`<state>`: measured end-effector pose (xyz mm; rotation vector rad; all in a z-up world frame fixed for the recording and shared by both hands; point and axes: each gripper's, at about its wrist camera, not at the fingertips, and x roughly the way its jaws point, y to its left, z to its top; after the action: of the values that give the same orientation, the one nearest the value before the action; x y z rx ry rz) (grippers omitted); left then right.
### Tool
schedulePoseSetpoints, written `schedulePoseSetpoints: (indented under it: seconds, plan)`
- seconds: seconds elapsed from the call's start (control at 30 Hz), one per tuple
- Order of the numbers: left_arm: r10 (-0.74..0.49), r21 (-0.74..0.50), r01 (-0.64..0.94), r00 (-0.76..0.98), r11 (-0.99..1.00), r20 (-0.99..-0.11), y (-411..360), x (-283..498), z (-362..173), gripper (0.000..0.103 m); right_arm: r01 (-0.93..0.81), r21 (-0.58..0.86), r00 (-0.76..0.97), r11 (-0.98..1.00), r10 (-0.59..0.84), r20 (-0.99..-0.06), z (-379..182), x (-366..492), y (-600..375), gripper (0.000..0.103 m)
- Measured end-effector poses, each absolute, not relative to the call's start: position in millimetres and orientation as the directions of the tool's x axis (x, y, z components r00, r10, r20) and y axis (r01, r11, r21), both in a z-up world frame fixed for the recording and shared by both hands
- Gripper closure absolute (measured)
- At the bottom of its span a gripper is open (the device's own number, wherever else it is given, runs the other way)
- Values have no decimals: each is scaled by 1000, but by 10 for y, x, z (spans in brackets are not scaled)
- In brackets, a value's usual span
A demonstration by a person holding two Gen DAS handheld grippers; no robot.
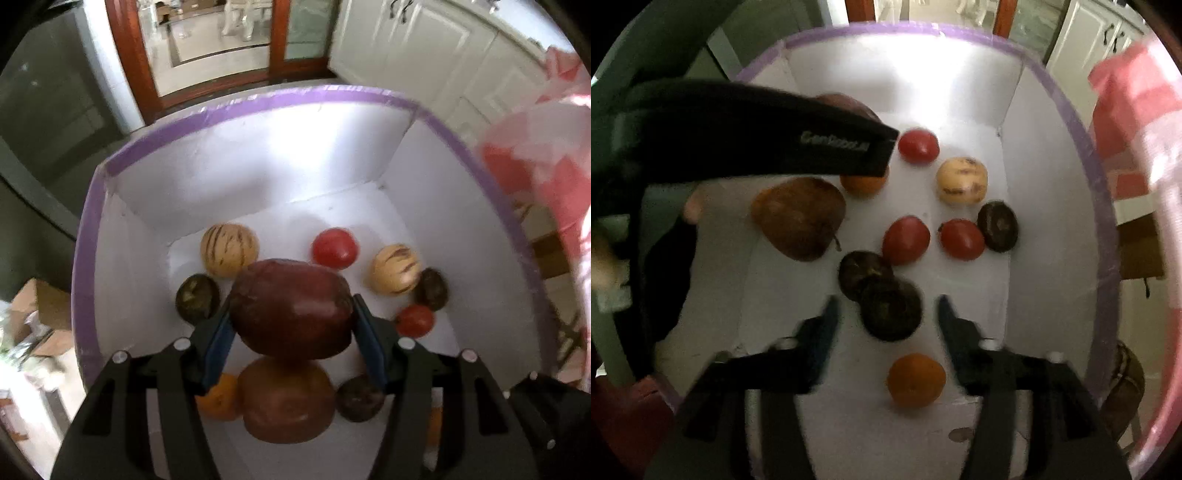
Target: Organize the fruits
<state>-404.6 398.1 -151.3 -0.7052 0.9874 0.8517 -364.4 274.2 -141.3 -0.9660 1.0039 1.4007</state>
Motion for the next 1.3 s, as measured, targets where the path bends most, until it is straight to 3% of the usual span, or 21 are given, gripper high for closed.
schedulePoseSetpoints:
  seconds: [0.03,0.07,0.17,0.23,0.3,0.33,0.5,0.67,0.9,1.3]
  plan:
    - [284,-141,-852,318,505,-904,3981,-4062,-1466,41,-998,53,-61,-34,325,-944,-1363,-3672,2741,27]
    - [303,-135,-846,328,516,-895,3965,-4078,-1410,41,-998,54,-62,-32,352,-934,-1295,-3675,2702,23]
    - [526,14,-833,336,553,-781,3785,-4136,-967,37,-997,81,-76,-5,411,-909,-1125,-3641,2621,16]
    - [657,57,-828,398,557,-640,3633,-4237,-586,2,-994,107,-88,18,440,-894,-1027,-3578,2601,16]
    - [715,45,-827,456,561,-530,3511,-4338,-294,1,-987,156,-128,24,460,-879,-934,-3530,2576,16]
    - [701,22,-814,485,580,-524,3513,-4347,-224,1,-984,178,-146,26,460,-876,-921,-3522,2594,16]
    - [478,-136,-788,490,601,-729,3773,-4208,-478,1,-985,158,-116,75,394,-912,-958,-3538,2652,16]
    - [443,-4,-822,312,569,-841,3750,-4025,-931,1,-981,108,-62,160,269,-961,-1165,-3497,2696,16]
    - [336,-28,-822,263,568,-904,3695,-4039,-1237,1,-963,136,-58,235,309,-949,-1133,-3312,2670,16]
    - [306,-62,-827,275,558,-912,3744,-4076,-1304,1,-963,126,-48,238,308,-950,-1164,-3328,2671,16]
